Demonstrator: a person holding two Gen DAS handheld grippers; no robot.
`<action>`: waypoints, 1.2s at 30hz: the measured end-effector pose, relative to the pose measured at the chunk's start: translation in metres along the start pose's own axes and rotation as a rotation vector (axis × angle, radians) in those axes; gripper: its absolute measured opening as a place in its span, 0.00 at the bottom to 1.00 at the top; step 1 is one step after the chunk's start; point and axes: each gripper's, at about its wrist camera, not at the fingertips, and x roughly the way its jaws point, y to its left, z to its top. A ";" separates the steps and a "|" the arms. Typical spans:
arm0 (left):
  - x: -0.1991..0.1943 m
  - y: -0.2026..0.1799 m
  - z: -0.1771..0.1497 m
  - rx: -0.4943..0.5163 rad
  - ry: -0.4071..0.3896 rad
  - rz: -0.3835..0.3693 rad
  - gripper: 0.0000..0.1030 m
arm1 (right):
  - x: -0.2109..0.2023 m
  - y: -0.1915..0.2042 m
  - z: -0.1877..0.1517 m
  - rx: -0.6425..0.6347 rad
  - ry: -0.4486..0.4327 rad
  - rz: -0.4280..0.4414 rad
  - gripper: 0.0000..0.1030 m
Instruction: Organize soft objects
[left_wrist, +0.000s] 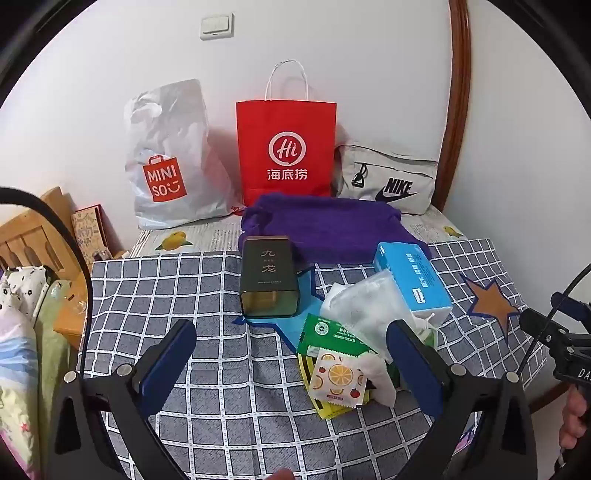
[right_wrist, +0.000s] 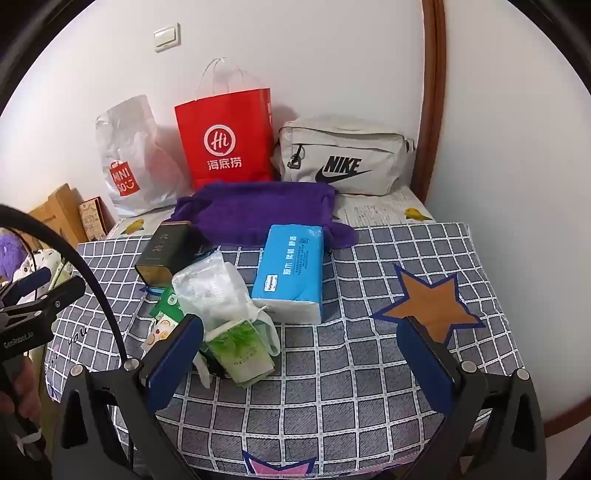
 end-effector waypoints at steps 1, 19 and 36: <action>0.000 0.000 0.000 -0.001 0.000 -0.002 1.00 | 0.000 0.000 0.000 -0.010 0.004 -0.010 1.00; -0.005 0.003 0.003 -0.001 -0.016 0.014 1.00 | -0.003 0.005 -0.002 -0.021 -0.008 0.011 1.00; -0.006 0.007 0.000 -0.002 -0.017 0.016 1.00 | -0.008 0.009 0.000 -0.021 -0.013 0.020 1.00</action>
